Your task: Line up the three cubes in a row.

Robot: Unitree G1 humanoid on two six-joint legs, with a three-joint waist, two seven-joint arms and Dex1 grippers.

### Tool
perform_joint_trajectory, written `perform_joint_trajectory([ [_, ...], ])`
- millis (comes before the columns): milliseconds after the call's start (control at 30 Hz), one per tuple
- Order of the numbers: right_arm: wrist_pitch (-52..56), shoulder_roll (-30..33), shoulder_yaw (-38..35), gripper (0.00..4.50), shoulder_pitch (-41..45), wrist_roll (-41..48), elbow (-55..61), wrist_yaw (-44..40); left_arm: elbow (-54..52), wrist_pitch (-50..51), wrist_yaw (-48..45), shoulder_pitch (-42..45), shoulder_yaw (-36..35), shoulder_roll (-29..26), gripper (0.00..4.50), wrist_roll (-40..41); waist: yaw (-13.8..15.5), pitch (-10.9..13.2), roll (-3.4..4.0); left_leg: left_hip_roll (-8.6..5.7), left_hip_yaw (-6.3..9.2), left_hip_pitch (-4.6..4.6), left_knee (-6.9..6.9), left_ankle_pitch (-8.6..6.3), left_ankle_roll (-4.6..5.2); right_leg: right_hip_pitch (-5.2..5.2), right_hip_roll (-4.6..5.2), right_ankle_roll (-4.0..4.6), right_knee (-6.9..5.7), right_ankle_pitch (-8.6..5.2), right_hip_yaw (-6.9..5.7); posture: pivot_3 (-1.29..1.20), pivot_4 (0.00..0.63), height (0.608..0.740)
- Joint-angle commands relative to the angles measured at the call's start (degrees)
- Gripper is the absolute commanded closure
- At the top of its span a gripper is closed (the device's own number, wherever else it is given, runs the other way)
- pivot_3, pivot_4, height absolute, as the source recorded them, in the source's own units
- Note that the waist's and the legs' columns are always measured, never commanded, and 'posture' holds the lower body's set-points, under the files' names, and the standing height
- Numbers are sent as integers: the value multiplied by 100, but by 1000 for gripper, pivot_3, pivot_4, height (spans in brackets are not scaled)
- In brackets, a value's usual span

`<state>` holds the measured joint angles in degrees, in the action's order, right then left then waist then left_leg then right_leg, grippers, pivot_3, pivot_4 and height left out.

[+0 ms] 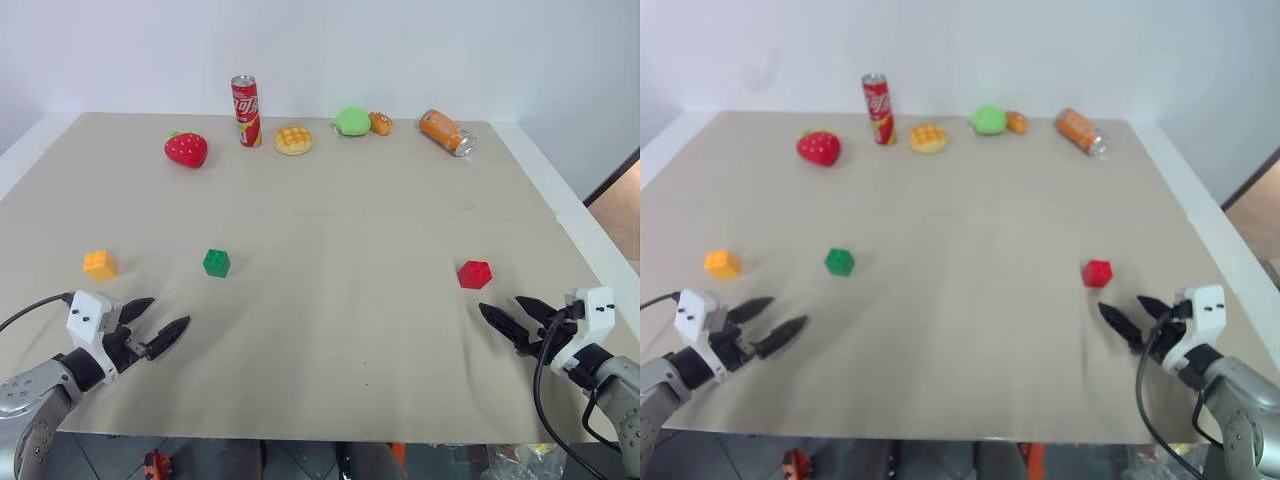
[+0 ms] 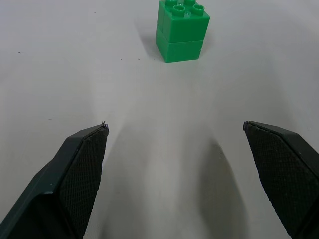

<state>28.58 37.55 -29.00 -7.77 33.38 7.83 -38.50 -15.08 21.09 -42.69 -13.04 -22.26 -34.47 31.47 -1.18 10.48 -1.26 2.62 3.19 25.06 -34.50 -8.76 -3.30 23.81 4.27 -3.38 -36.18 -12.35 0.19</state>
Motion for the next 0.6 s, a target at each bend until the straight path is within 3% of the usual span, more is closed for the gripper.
perform_joint_trajectory([
  [33,-65,25,13,158,28,-15,259,-1,22,-313,-94,35,-158,-39,1,-53,0,0,0,0,0,0,0,0,0,0,0,0,0,0,0,0,150,740],
  [167,-243,-11,184,158,185,-323,316,267,192,-738,-353,365,123,-194,1,-365,1,0,0,1,1,-2,-2,1,1,0,-3,2,-4,2,0,0,150,740],
  [333,-181,-67,383,158,262,-457,638,482,-260,-736,-1042,1192,723,-529,1,-206,25,-1,0,1,0,0,-6,7,1,-4,-3,5,-5,8,0,0,150,740],
  [600,-241,-256,312,158,262,-635,753,864,-244,-276,-1774,3261,2056,-357,1,58,0,-4,6,1,5,-7,-10,9,4,-25,-13,-12,-5,10,5,0,150,740],
])
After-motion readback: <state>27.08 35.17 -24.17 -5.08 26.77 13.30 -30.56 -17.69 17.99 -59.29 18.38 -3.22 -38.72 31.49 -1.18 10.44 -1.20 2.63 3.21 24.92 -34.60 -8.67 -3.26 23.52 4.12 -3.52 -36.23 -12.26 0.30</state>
